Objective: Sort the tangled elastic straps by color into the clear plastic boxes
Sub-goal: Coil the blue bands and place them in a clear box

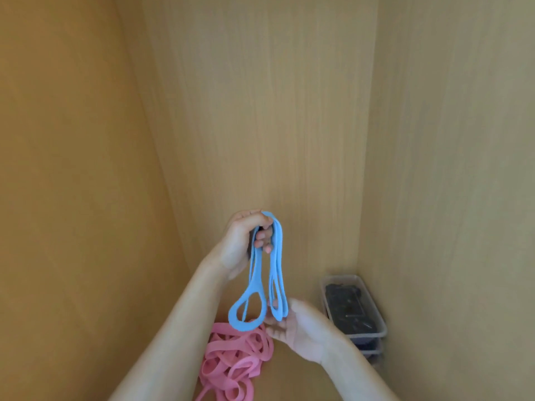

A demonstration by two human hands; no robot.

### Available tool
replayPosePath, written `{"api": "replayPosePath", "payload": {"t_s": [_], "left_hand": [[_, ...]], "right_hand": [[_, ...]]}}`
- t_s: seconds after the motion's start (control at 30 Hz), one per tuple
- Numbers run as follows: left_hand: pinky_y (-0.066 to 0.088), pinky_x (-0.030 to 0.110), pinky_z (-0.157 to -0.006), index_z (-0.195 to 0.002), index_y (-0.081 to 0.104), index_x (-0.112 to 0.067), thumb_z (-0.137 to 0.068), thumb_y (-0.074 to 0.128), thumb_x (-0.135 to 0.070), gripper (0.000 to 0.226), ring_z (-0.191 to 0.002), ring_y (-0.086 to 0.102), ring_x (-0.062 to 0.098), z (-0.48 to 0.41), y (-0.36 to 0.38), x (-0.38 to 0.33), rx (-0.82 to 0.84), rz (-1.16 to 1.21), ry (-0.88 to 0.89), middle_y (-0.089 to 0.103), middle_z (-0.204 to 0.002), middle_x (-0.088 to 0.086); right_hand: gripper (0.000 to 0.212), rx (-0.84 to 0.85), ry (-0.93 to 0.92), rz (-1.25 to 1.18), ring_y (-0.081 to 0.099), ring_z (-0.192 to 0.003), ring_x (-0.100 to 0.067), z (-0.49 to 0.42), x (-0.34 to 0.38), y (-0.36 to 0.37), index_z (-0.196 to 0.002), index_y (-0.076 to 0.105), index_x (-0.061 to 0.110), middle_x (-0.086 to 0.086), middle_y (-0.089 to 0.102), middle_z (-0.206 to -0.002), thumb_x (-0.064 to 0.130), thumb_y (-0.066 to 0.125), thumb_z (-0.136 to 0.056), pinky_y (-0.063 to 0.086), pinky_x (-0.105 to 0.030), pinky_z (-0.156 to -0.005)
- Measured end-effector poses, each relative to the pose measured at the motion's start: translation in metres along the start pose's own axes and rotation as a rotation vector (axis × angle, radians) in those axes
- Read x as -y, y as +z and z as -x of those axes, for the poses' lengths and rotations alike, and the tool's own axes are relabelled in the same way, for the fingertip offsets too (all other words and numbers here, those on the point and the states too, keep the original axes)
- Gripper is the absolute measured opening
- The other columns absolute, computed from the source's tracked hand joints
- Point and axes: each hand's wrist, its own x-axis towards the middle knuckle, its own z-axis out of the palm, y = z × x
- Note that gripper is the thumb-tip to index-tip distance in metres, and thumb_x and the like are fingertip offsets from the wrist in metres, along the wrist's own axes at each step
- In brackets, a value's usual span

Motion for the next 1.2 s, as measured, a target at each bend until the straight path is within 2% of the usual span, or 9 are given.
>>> {"api": "replayPosePath", "payload": {"t_s": [0.07, 0.2, 0.33, 0.43, 0.67, 0.8, 0.9, 1.0, 1.2], "left_hand": [[0.03, 0.03, -0.05, -0.064, 0.037, -0.015, -0.071, 0.051, -0.008, 0.017, -0.049, 0.021, 0.015, 0.0, -0.001, 0.001, -0.008, 0.019, -0.001, 0.026, -0.053, 0.001], [0.028, 0.03, -0.052, -0.065, 0.035, -0.016, -0.071, 0.051, -0.01, 0.018, -0.052, 0.017, 0.016, 0.0, 0.0, 0.004, -0.054, 0.099, -0.003, 0.021, -0.058, 0.0], [0.027, 0.031, -0.054, -0.065, 0.035, -0.016, -0.072, 0.05, -0.011, 0.017, -0.052, 0.017, 0.016, 0.001, -0.004, 0.006, -0.108, 0.119, 0.022, 0.02, -0.061, 0.0], [0.029, 0.03, -0.052, -0.065, 0.036, -0.015, -0.071, 0.051, -0.012, 0.017, -0.052, 0.019, 0.016, 0.001, -0.01, 0.007, -0.12, 0.057, 0.025, 0.022, -0.06, 0.001], [0.03, 0.031, -0.053, -0.05, 0.047, -0.018, -0.072, 0.055, -0.013, 0.024, -0.051, 0.024, 0.017, 0.0, -0.01, 0.006, -0.101, -0.241, 0.013, 0.03, -0.055, 0.003], [0.038, 0.032, -0.063, -0.065, 0.05, -0.005, -0.072, 0.055, -0.017, 0.015, -0.056, 0.04, 0.019, 0.003, -0.022, 0.004, -0.054, -0.535, 0.004, 0.044, -0.058, 0.007], [0.034, 0.031, -0.065, -0.071, 0.056, -0.004, -0.074, 0.058, -0.005, 0.004, -0.066, 0.043, 0.018, 0.008, -0.04, 0.008, -0.03, -0.669, -0.061, 0.051, -0.066, 0.011], [0.037, 0.033, -0.076, -0.079, 0.062, 0.0, -0.086, 0.054, 0.012, 0.016, -0.076, 0.051, 0.021, 0.015, -0.054, 0.021, -0.115, -0.634, -0.126, 0.06, -0.075, 0.015], [0.049, 0.04, -0.092, -0.095, 0.067, 0.001, -0.093, 0.051, 0.008, 0.018, -0.089, 0.058, 0.023, 0.035, -0.065, 0.068, -0.229, -0.482, -0.298, 0.061, -0.088, 0.013]], "right_hand": [[0.007, 0.055, 0.007, -0.065, 0.067, -0.1, -0.031, 0.0, -0.004, 0.002, -0.094, 0.069, 0.008, -0.017, 0.068, -0.111, 0.011, 0.065, -0.089, 0.057, -0.04, -0.084], [0.017, 0.202, 0.009, -0.266, 0.058, -0.119, -0.048, -0.001, -0.012, 0.001, -0.097, 0.064, 0.002, -0.026, 0.064, -0.107, 0.016, 0.056, -0.092, 0.05, -0.061, -0.099], [0.024, 0.299, 0.018, -0.345, 0.045, -0.134, -0.053, 0.001, -0.016, -0.003, -0.104, 0.07, -0.002, -0.031, 0.055, -0.127, 0.015, 0.066, -0.088, 0.04, -0.069, -0.106], [0.03, 0.291, -0.005, -0.327, 0.053, -0.127, -0.053, 0.005, -0.013, -0.007, -0.109, 0.068, -0.004, -0.033, 0.057, -0.131, 0.01, 0.071, -0.082, 0.047, -0.065, -0.099], [0.039, 0.184, -0.027, -0.333, 0.058, -0.123, -0.05, 0.008, -0.015, -0.01, -0.129, 0.054, -0.001, -0.032, 0.059, -0.132, 0.003, 0.055, -0.09, 0.054, -0.056, -0.096], [0.041, 0.071, -0.02, -0.322, 0.058, -0.125, -0.047, 0.011, -0.013, -0.016, -0.127, 0.056, -0.004, -0.033, 0.058, -0.134, 0.0, 0.062, -0.087, 0.054, -0.053, -0.097], [0.037, -0.069, -0.04, -0.226, 0.068, -0.111, -0.041, 0.011, -0.007, -0.028, -0.124, 0.058, -0.005, -0.029, 0.067, -0.121, 0.001, 0.062, -0.088, 0.059, -0.047, -0.086], [0.025, -0.165, -0.124, -0.138, 0.074, -0.096, -0.036, 0.013, 0.005, -0.039, -0.115, 0.061, -0.001, -0.022, 0.073, -0.104, -0.002, 0.057, -0.091, 0.06, -0.043, -0.073], [0.018, -0.196, -0.241, -0.016, 0.075, -0.086, -0.03, 0.029, 0.048, -0.04, -0.11, 0.064, 0.008, -0.016, 0.075, -0.098, 0.002, 0.061, -0.093, 0.06, -0.038, -0.065]]}}
